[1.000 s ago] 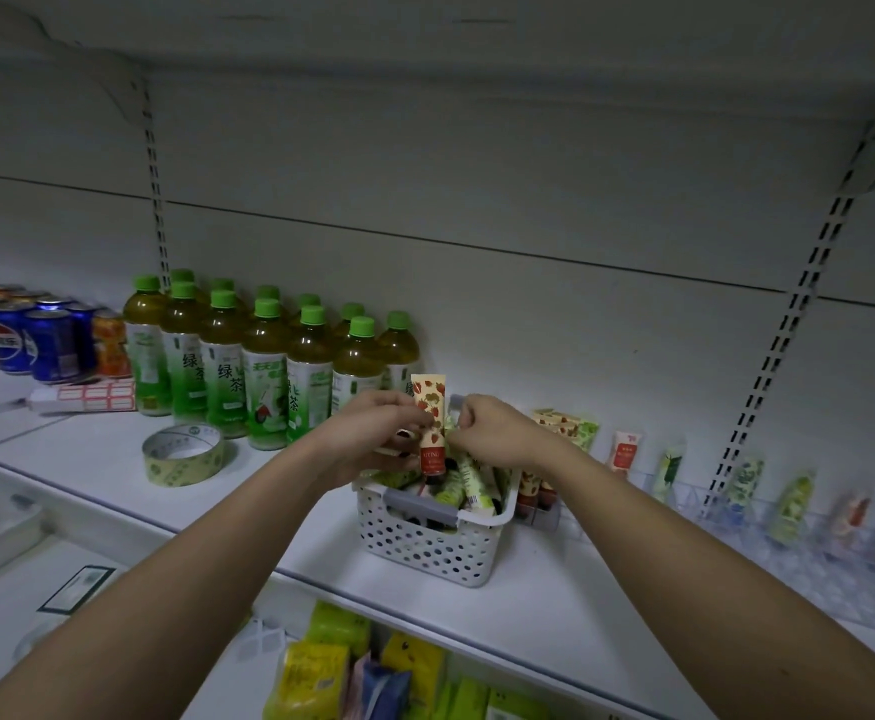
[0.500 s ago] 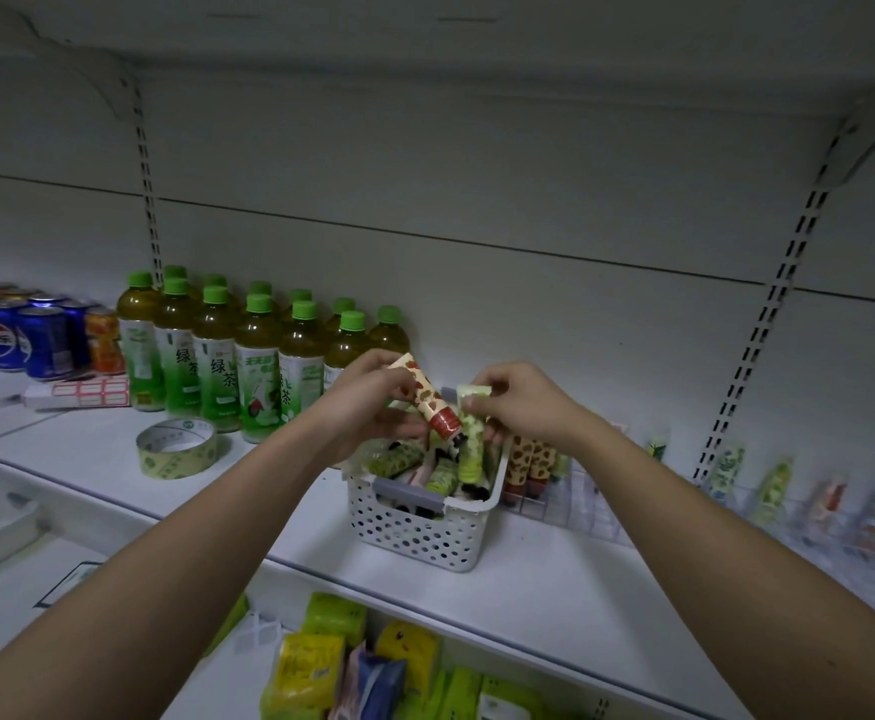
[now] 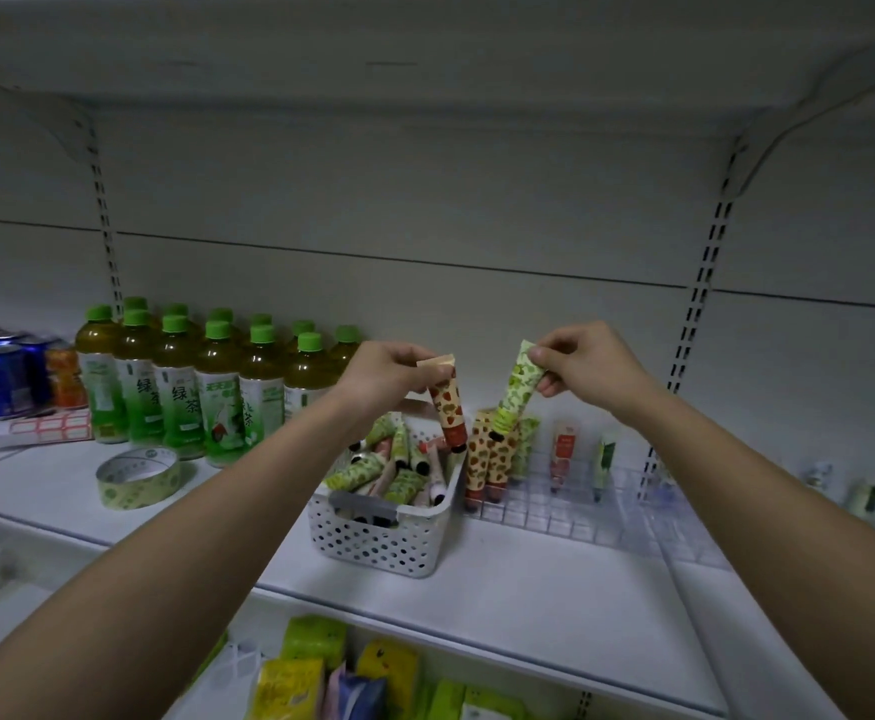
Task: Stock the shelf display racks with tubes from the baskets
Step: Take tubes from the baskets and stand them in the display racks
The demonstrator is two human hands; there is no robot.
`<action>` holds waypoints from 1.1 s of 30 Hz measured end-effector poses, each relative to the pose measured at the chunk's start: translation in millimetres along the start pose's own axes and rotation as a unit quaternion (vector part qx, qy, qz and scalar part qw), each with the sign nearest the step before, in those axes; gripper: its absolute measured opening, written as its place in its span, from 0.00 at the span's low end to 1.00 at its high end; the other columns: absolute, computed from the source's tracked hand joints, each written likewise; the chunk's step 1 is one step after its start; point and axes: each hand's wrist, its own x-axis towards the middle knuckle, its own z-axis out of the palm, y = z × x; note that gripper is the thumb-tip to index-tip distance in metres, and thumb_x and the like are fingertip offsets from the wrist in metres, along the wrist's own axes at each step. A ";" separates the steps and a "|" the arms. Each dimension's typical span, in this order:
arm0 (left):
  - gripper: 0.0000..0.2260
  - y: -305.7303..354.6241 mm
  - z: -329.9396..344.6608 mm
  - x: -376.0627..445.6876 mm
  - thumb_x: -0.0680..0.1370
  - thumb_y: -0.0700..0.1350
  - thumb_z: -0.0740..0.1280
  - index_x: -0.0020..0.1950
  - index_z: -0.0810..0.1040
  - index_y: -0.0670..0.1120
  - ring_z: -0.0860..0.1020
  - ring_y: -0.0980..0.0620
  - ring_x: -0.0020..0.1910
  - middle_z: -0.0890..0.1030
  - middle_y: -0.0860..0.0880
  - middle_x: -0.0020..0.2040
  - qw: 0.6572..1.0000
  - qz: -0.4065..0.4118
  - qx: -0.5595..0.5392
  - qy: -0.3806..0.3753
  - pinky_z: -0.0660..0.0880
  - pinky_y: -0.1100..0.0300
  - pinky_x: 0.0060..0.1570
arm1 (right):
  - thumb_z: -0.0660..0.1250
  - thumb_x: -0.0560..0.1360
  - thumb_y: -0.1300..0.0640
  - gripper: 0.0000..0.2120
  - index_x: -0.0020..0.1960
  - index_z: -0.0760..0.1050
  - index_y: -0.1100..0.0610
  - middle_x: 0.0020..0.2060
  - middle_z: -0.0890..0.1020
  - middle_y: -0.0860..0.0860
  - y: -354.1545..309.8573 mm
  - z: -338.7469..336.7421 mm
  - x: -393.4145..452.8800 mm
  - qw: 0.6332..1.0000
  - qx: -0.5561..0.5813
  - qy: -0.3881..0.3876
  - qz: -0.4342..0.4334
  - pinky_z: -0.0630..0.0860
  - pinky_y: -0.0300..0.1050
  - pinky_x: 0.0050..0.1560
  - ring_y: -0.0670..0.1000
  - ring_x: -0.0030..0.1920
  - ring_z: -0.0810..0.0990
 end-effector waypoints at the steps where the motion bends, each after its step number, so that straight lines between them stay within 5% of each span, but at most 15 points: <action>1: 0.04 0.6 4.8 2.3 0.74 0.40 0.73 0.48 0.84 0.43 0.83 0.46 0.47 0.85 0.43 0.45 1.000 0.004 0.022 0.006 0.82 0.56 0.43 | 0.67 0.79 0.62 0.06 0.48 0.81 0.64 0.35 0.83 0.61 3.0 -5.5 -1.6 1.000 -0.008 0.004 -0.001 0.83 0.44 0.41 0.52 0.33 0.83; 17: 0.01 -24.0 71.0 33.4 0.72 0.41 0.76 0.42 0.86 0.44 0.84 0.49 0.37 0.85 0.47 0.37 0.951 0.052 0.304 -0.007 0.83 0.52 0.42 | 0.68 0.78 0.63 0.06 0.54 0.80 0.64 0.35 0.83 0.60 67.4 -32.1 -10.5 0.998 0.013 0.035 0.044 0.82 0.39 0.36 0.50 0.31 0.83; 22: 0.02 -36.8 81.5 43.3 0.71 0.44 0.77 0.43 0.86 0.48 0.82 0.53 0.41 0.84 0.54 0.40 0.923 0.062 0.379 0.000 0.80 0.51 0.50 | 0.67 0.78 0.64 0.06 0.53 0.80 0.64 0.37 0.82 0.61 83.6 -29.4 -8.6 0.998 0.032 0.037 0.049 0.81 0.39 0.35 0.52 0.32 0.82; 33: 0.04 -47.3 94.8 52.1 0.72 0.42 0.75 0.46 0.86 0.46 0.81 0.53 0.45 0.85 0.49 0.46 0.898 0.100 0.428 0.013 0.79 0.57 0.53 | 0.68 0.78 0.63 0.04 0.51 0.80 0.60 0.37 0.83 0.59 106.2 -17.3 2.2 0.996 0.054 0.033 0.058 0.84 0.45 0.40 0.54 0.34 0.84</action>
